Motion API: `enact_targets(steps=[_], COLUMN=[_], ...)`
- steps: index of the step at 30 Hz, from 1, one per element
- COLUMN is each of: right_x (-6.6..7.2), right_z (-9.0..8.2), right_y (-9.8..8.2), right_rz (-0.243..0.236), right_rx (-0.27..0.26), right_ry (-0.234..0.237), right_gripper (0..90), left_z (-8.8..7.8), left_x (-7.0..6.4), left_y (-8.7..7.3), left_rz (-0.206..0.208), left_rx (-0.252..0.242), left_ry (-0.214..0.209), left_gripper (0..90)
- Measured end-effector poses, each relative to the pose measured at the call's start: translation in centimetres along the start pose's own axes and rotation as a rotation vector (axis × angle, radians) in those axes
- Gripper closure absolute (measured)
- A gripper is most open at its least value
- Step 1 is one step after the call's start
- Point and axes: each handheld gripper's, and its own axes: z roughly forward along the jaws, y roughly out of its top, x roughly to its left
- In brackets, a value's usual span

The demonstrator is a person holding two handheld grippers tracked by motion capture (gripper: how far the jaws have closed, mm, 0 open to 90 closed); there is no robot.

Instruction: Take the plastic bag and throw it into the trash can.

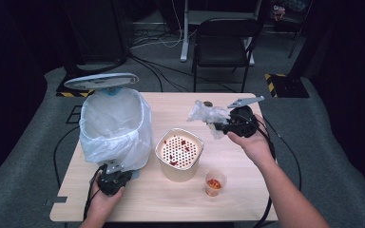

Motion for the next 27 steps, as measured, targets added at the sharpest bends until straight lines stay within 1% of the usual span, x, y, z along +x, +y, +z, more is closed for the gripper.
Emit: enact_targets(steps=[1, 2, 3, 5, 6, 8, 10, 12, 15, 16, 17, 18, 19, 22, 24, 25, 26, 27], right_x=[0.2, 0.4, 0.7, 1.2, 1.6, 2.1, 2.6, 3.1, 3.7, 3.8, 4.0, 4.0, 4.1, 4.3, 4.5, 4.6, 4.6, 4.6], right_z=[0.0, 0.1, 0.1, 0.0, 0.0, -0.1, 0.0, 0.1, 0.5, 0.6, 0.7, 0.8, 0.9, 1.2, 1.4, 1.6, 1.7, 1.9], right_y=[0.4, 0.9, 1.4, 2.4, 3.0, 3.9, 4.8, 5.4, 6.1, 6.2, 6.4, 6.5, 6.6, 7.0, 7.4, 7.4, 7.6, 7.7], right_rz=[0.002, -0.006, -0.012, -0.046, -0.043, -0.061, -0.066, -0.087, -0.094, -0.093, -0.086, -0.091, -0.086, -0.094, -0.092, -0.098, -0.098, -0.101], right_rx=[0.004, 0.003, 0.004, -0.005, -0.002, -0.021, -0.032, -0.036, -0.037, -0.036, -0.035, -0.037, -0.040, -0.048, -0.042, -0.049, -0.049, -0.050], right_ry=[0.005, 0.010, 0.013, 0.024, 0.031, 0.046, 0.058, 0.068, 0.084, 0.086, 0.088, 0.094, 0.096, 0.110, 0.115, 0.114, 0.119, 0.122], right_gripper=[71.1, 71.1, 71.1, 71.1, 71.1, 71.1, 71.1, 71.1, 71.1, 71.1, 71.1, 71.1, 71.0, 71.0, 71.0, 71.0, 71.0, 71.0], left_z=[-0.2, -0.4, -0.4, -0.4, -0.4, -0.4, -0.4, -0.4, -0.4, -0.4, -0.4, -0.4, -0.4, -0.4, -0.4, -0.4, -0.4, -0.4], left_x=[0.2, 0.6, 0.6, 0.6, 0.6, 0.5, 0.5, 0.5, 0.5, 0.4, 0.6, 0.6, 0.7, 0.6, 0.4, 0.4, 0.7, 0.6], left_y=[0.0, 0.2, 0.2, 0.2, 0.2, 0.2, 0.2, 0.2, 0.2, 0.2, 0.2, 0.3, 0.3, 0.3, 0.2, 0.2, 0.3, 0.2], left_rz=[0.036, 0.088, 0.083, 0.084, 0.082, 0.080, 0.081, 0.080, 0.075, 0.060, 0.078, 0.082, 0.084, 0.081, 0.056, 0.056, 0.087, 0.074], left_rx=[0.027, 0.066, 0.068, 0.070, 0.069, 0.069, 0.068, 0.071, 0.068, 0.063, 0.070, 0.072, 0.072, 0.072, 0.064, 0.064, 0.074, 0.068], left_ry=[0.001, 0.004, 0.006, 0.003, 0.004, 0.007, 0.008, 0.007, 0.006, 0.013, 0.005, 0.002, 0.001, 0.003, 0.014, 0.014, -0.003, 0.006], left_gripper=[88.1, 88.1, 88.1, 88.1, 88.1, 88.1, 88.1, 88.1, 88.1, 88.1, 88.1, 88.1, 88.1, 88.1, 88.1, 88.1, 88.1, 88.1])
